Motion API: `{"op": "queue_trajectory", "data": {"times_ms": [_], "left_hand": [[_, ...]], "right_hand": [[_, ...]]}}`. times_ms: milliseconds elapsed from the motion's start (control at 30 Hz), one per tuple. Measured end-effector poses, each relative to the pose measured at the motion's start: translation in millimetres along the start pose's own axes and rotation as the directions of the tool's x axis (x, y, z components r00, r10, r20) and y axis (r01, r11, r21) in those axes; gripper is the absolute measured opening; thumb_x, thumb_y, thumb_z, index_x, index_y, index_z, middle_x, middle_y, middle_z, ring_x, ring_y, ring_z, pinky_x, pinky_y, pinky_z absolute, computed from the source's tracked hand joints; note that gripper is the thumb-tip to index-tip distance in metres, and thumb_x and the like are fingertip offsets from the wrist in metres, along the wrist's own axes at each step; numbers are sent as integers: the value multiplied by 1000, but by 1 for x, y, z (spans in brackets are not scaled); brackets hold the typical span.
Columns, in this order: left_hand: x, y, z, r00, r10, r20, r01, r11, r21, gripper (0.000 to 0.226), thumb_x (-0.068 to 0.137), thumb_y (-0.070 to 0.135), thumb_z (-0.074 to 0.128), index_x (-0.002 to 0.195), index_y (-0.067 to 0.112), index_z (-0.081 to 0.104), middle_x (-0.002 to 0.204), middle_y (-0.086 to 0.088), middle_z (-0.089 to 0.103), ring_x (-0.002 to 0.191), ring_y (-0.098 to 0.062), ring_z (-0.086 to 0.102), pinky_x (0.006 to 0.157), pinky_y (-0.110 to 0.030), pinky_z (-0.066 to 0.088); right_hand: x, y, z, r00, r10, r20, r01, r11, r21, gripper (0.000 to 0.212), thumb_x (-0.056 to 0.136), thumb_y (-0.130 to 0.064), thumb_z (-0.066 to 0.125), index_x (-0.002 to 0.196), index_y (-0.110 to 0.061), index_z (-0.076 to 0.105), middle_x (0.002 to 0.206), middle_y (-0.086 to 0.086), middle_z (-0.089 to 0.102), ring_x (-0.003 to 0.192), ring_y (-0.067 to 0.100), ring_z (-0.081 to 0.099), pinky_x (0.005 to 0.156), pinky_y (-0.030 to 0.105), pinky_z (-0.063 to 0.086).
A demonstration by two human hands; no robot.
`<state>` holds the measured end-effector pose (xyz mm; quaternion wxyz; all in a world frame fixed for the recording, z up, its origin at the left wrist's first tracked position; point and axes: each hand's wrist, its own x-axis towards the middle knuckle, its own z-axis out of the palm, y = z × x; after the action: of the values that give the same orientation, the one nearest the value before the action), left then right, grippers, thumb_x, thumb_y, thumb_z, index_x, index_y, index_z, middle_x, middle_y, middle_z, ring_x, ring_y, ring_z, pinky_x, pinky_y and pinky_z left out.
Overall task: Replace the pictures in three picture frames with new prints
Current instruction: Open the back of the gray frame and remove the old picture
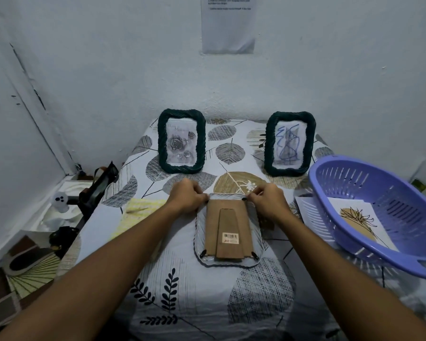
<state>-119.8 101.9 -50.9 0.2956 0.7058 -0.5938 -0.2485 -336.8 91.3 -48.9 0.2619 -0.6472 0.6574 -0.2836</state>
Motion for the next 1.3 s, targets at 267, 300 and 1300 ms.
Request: {"op": "queue_trajectory", "data": {"times_ms": [267,300,1300], "left_hand": [[10,4,2,989,-139,43,140,989,-37,29,68,28,85,67,3,71,67,-13,70,67,-28,69,68,-44,59],[10,5,2,988,-144,47,146,989,-38,29,68,27,85,67,3,71,66,-13,70,66,-28,69,68,-44,59],[19,5,-4,962,-203,181,230,963,-141,10,74,1,78,80,-4,72,73,-20,70,49,-23,63,59,-36,60]], "right_hand": [[24,-9,6,978,170,125,-168,985,-25,34,73,-34,81,75,-11,56,75,7,58,67,20,52,52,28,35],[25,-8,7,977,175,126,-172,985,-30,34,73,-33,82,73,-12,55,76,8,58,67,20,52,51,27,35],[28,-8,-7,933,266,244,-284,958,41,14,77,-7,77,71,1,67,62,14,60,36,13,40,42,24,36]]}}
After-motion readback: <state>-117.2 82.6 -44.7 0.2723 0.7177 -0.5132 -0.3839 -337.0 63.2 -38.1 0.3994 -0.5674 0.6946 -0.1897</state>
